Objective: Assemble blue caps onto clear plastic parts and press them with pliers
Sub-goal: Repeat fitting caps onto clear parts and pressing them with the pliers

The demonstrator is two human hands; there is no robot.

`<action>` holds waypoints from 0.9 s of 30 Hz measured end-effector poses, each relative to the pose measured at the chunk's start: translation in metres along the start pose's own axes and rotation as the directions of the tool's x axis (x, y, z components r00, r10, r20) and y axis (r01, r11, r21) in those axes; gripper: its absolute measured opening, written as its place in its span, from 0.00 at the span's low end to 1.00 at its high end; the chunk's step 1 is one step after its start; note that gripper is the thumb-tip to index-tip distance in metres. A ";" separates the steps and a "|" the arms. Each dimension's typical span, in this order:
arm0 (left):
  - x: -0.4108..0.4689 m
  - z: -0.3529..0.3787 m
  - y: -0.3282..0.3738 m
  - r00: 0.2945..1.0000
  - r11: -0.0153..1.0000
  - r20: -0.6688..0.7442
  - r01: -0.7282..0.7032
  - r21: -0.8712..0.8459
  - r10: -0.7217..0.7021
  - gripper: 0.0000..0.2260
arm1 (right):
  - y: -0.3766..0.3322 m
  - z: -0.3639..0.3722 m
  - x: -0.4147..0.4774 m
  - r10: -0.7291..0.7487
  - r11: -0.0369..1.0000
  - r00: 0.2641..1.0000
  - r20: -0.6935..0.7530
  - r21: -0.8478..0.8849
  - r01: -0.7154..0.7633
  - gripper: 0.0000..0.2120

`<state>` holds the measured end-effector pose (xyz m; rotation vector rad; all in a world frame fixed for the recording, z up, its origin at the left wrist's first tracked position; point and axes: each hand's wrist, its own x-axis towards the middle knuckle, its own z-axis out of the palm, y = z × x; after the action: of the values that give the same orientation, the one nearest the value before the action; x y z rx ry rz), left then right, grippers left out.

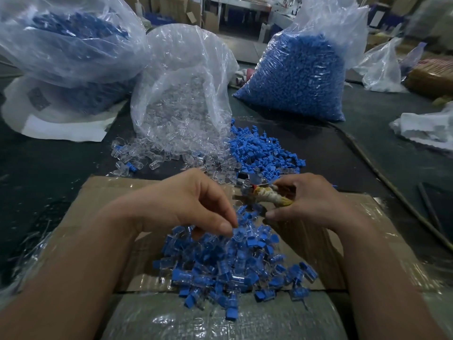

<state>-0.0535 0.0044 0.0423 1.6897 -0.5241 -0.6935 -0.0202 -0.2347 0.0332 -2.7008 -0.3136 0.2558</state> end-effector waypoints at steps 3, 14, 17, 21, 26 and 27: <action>0.001 0.001 0.002 0.980 0.999 -0.196 -0.037 -0.035 0.029 0.06 | -0.003 0.003 -0.001 0.010 1.000 1.000 0.011 -0.011 -0.010 0.32; 0.030 -0.003 -0.031 0.644 0.804 -0.698 0.210 0.556 0.314 0.10 | 0.001 0.003 0.002 0.012 0.999 1.000 0.015 -0.037 -0.012 0.34; 0.034 -0.003 -0.036 0.684 0.757 -0.663 0.248 0.604 0.305 0.11 | 0.003 0.004 0.003 0.002 0.999 1.000 0.022 -0.051 -0.001 0.34; 0.037 -0.006 -0.043 0.769 0.687 -0.611 0.341 0.641 0.188 0.17 | 0.002 0.008 0.007 0.002 0.996 1.000 0.008 -0.094 -0.002 0.34; 0.038 -0.007 -0.045 0.822 0.656 -0.561 0.371 0.658 0.097 0.20 | 0.003 0.008 0.008 -0.013 0.996 1.000 0.014 -0.085 0.014 0.34; 0.037 -0.007 -0.045 0.827 0.650 -0.555 0.370 0.663 0.095 0.20 | 0.004 0.007 0.007 -0.015 0.997 1.000 0.020 -0.070 0.016 0.34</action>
<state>-0.0222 -0.0055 -0.0066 2.6346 -0.2538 -0.0146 -0.0141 -0.2333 0.0242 -2.7652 -0.3556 0.2717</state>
